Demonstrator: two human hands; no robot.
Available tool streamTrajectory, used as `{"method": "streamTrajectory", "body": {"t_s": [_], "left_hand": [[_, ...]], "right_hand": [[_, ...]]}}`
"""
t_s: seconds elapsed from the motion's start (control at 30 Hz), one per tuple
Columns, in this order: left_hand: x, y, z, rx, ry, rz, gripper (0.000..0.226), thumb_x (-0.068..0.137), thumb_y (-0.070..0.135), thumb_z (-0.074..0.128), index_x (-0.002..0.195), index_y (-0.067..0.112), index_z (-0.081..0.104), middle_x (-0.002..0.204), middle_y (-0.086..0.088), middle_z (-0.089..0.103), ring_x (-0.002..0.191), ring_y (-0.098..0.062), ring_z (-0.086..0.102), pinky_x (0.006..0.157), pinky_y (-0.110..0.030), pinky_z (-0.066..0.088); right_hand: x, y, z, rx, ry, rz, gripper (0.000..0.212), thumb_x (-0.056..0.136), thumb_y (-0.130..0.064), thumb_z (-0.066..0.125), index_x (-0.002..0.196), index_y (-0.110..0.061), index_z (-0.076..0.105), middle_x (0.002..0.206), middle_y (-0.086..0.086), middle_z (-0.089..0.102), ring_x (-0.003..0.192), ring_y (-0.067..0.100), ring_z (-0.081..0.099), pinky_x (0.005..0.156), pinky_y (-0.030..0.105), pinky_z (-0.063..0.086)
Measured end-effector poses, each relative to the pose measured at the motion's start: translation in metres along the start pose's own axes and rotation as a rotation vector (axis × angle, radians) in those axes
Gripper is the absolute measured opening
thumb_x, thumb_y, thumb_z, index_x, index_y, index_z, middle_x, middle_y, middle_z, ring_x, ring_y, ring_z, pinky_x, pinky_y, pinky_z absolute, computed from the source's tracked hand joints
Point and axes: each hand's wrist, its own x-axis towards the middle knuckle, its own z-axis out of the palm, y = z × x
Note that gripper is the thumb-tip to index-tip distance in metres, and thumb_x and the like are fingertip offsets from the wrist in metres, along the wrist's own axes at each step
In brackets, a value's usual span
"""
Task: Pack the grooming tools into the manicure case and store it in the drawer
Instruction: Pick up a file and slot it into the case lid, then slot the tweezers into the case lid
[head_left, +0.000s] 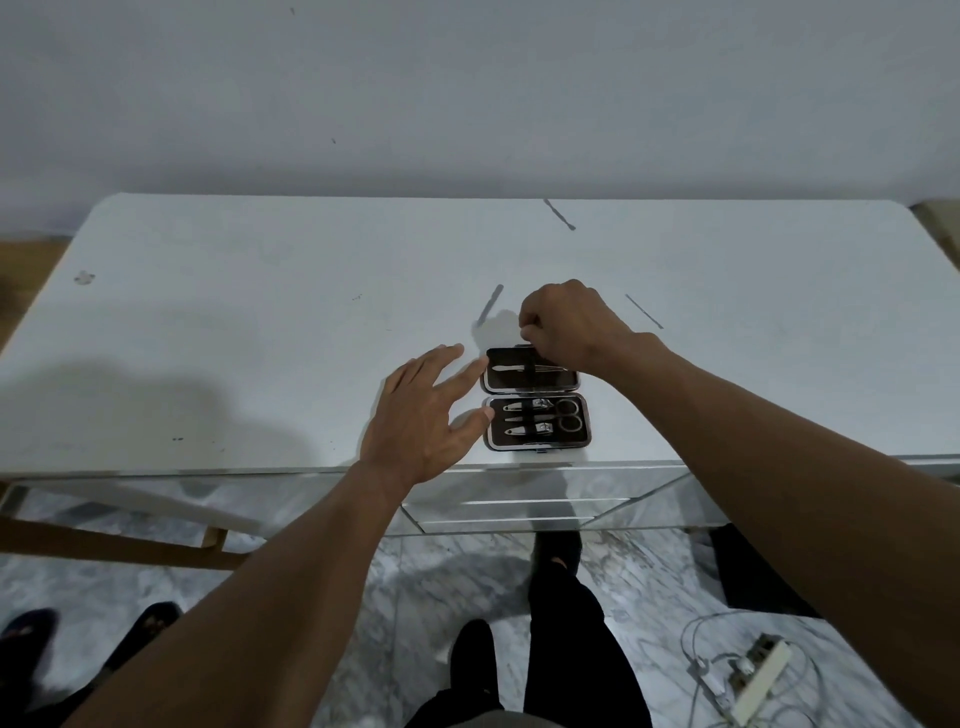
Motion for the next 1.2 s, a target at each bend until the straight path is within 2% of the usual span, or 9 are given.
{"method": "streamTrajectory", "body": {"t_s": [0.23, 0.3, 0.47, 0.7, 0.87, 0.97, 1.03, 1.1, 1.2], "left_hand": [[0.001, 0.001, -0.001, -0.012, -0.014, -0.017, 0.060, 0.088, 0.060, 0.041, 0.142, 0.034, 0.047, 0.149, -0.001, 0.044, 0.139, -0.020, 0.036, 0.112, -0.040, 0.026], [0.001, 0.002, -0.002, -0.020, -0.016, -0.024, 0.060, 0.087, 0.060, 0.041, 0.142, 0.034, 0.047, 0.149, 0.000, 0.045, 0.139, -0.020, 0.037, 0.112, -0.040, 0.028], [0.002, 0.003, -0.003, -0.015, -0.007, -0.032, 0.059, 0.087, 0.059, 0.043, 0.140, 0.034, 0.049, 0.147, 0.001, 0.047, 0.138, -0.020, 0.039, 0.110, -0.042, 0.032], [0.003, 0.004, -0.003, 0.017, -0.011, -0.023, 0.058, 0.088, 0.058, 0.044, 0.140, 0.033, 0.050, 0.144, -0.001, 0.051, 0.135, -0.022, 0.043, 0.106, -0.043, 0.038], [0.003, 0.003, -0.004, 0.048, -0.012, -0.004, 0.059, 0.090, 0.061, 0.041, 0.142, 0.034, 0.048, 0.144, 0.000, 0.050, 0.136, -0.020, 0.042, 0.107, -0.040, 0.035], [0.003, 0.002, -0.004, 0.052, -0.018, -0.001, 0.060, 0.091, 0.062, 0.040, 0.144, 0.035, 0.043, 0.146, 0.001, 0.047, 0.137, -0.019, 0.038, 0.109, -0.038, 0.032], [0.003, 0.001, -0.004, 0.044, -0.019, -0.011, 0.060, 0.090, 0.062, 0.040, 0.145, 0.036, 0.042, 0.147, 0.002, 0.046, 0.138, -0.018, 0.036, 0.110, -0.036, 0.030], [0.003, 0.001, -0.004, 0.031, -0.023, -0.019, 0.060, 0.090, 0.062, 0.041, 0.145, 0.038, 0.042, 0.147, 0.003, 0.045, 0.138, -0.017, 0.036, 0.110, -0.037, 0.031], [0.003, 0.001, -0.004, 0.025, -0.018, -0.027, 0.060, 0.089, 0.062, 0.044, 0.143, 0.037, 0.043, 0.146, 0.003, 0.046, 0.137, -0.018, 0.038, 0.109, -0.038, 0.032]], "right_hand": [[0.034, -0.019, 0.009, 0.026, -0.039, -0.004, 0.035, 0.091, -0.009, 0.052, 0.123, -0.017, 0.063, 0.126, 0.012, 0.064, 0.114, 0.031, 0.059, 0.093, 0.034, 0.046], [0.044, -0.022, 0.011, 0.008, -0.064, -0.020, 0.033, 0.090, -0.009, 0.054, 0.120, -0.015, 0.066, 0.126, 0.012, 0.065, 0.116, 0.030, 0.059, 0.096, 0.034, 0.047], [0.060, -0.024, 0.009, -0.047, -0.080, 0.012, 0.016, 0.084, -0.014, 0.065, 0.095, -0.004, 0.072, 0.097, 0.017, 0.072, 0.092, 0.034, 0.067, 0.082, 0.036, 0.056], [0.073, -0.024, 0.001, -0.036, -0.062, 0.104, 0.026, 0.079, 0.005, 0.056, 0.101, -0.002, 0.067, 0.104, 0.017, 0.069, 0.096, 0.036, 0.065, 0.082, 0.035, 0.055], [0.076, -0.027, -0.008, 0.029, -0.104, 0.196, 0.028, 0.082, -0.006, 0.061, 0.109, -0.005, 0.058, 0.104, 0.014, 0.059, 0.100, 0.036, 0.061, 0.073, 0.032, 0.045], [0.076, -0.029, -0.008, 0.032, -0.136, 0.200, 0.014, 0.078, -0.006, 0.064, 0.085, -0.007, 0.052, 0.089, 0.010, 0.054, 0.084, 0.034, 0.057, 0.067, 0.031, 0.041], [0.074, -0.030, -0.006, 0.033, -0.147, 0.207, 0.018, 0.077, -0.005, 0.064, 0.074, -0.009, 0.046, 0.081, 0.009, 0.053, 0.077, 0.032, 0.054, 0.064, 0.030, 0.040], [0.074, -0.030, -0.005, 0.038, -0.138, 0.214, 0.011, 0.077, -0.004, 0.063, 0.080, -0.007, 0.053, 0.079, 0.009, 0.054, 0.075, 0.031, 0.054, 0.063, 0.029, 0.041], [0.073, -0.027, -0.003, 0.035, -0.127, 0.212, 0.021, 0.078, -0.002, 0.063, 0.098, -0.003, 0.062, 0.089, 0.012, 0.061, 0.081, 0.033, 0.060, 0.066, 0.029, 0.044]]}}
